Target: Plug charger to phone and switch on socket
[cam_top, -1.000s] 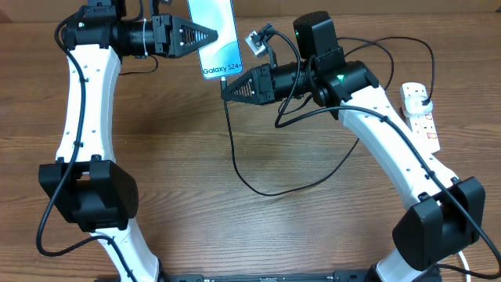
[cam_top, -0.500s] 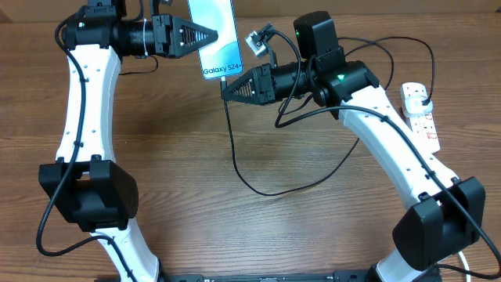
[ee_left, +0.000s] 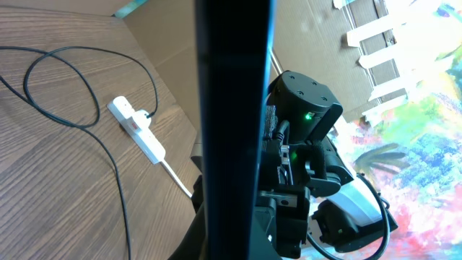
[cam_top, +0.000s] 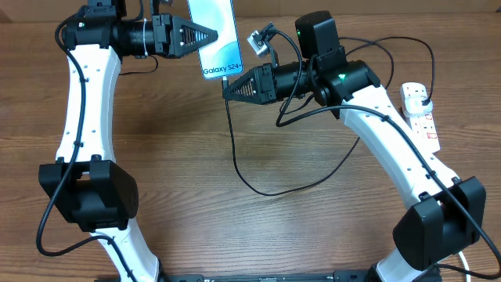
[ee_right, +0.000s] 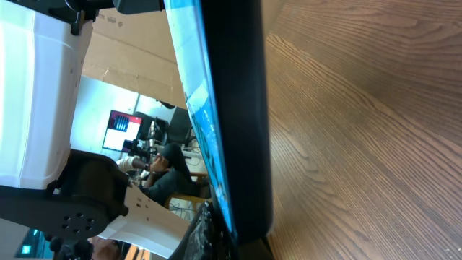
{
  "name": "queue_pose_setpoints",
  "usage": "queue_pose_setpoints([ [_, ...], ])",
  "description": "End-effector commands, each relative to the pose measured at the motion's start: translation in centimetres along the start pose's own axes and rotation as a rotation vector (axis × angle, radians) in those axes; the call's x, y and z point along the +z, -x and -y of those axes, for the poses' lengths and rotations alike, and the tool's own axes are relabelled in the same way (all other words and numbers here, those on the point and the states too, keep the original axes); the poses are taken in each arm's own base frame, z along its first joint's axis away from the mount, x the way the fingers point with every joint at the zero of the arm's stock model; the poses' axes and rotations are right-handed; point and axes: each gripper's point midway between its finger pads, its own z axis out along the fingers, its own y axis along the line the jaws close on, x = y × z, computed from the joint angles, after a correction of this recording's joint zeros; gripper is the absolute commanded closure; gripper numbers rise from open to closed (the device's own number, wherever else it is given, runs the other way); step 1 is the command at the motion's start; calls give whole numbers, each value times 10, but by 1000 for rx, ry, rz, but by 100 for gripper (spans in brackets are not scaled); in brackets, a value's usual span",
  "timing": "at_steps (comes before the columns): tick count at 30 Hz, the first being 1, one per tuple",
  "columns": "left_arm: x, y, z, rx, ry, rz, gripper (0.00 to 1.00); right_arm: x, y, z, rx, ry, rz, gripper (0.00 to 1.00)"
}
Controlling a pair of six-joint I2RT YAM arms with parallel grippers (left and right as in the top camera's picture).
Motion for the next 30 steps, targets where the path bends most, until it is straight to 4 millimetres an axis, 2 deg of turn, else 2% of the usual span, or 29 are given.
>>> queue_pose_setpoints([
  [1, 4, -1, 14, 12, -54, -11, 96, -7, 8, -1, -4, -13, 28, 96],
  [30, 8, -2, 16, 14, -59, -20, 96, -7, 9, -4, -10, 4, 26, 96],
])
